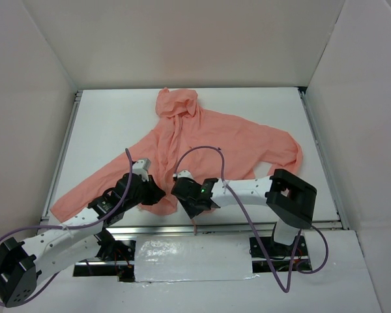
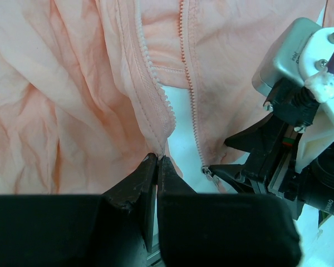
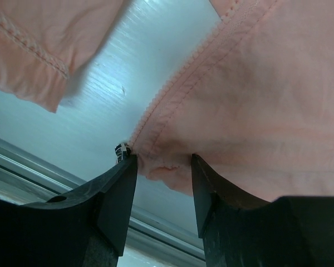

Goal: Zip up the jacket

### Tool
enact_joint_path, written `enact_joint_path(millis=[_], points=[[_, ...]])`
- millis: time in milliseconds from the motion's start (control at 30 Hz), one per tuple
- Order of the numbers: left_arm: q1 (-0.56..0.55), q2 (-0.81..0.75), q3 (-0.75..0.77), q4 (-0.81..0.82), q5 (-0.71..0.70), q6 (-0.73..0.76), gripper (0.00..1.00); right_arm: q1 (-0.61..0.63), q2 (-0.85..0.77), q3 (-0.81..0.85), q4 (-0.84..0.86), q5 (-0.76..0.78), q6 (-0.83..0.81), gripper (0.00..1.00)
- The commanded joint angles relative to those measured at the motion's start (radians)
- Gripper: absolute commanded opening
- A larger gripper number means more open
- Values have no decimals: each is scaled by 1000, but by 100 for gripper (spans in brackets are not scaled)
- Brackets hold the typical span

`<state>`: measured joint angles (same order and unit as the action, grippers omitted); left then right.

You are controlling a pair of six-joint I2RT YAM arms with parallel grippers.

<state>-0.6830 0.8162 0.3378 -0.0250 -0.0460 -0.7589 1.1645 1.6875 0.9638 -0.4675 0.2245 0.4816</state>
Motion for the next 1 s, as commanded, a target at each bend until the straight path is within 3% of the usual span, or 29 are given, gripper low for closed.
enact_joint_path(millis=[0, 233, 267, 433, 700, 833, 967], points=[[5, -3, -5, 40, 12, 15, 0, 11, 58, 4, -17, 1, 31, 49], [5, -2, -8, 43, 9, 13, 0, 11, 63, -43, 4, -46, 67, 19], [5, 1, -10, 45, 11, 15, 0, 11, 64, -48, 6, -50, 77, 0], [5, 14, -11, 60, 18, 6, 0, 9, 34, -77, 49, -47, 140, 0], [7, 21, -19, 132, 72, -8, 0, -75, -253, -160, 306, 103, 388, 0], [7, 15, -36, 249, 155, -16, 0, -95, -421, -247, 453, 223, 511, 0], [5, 17, -72, 451, 248, -26, 0, -95, -482, -295, 490, 312, 659, 0]])
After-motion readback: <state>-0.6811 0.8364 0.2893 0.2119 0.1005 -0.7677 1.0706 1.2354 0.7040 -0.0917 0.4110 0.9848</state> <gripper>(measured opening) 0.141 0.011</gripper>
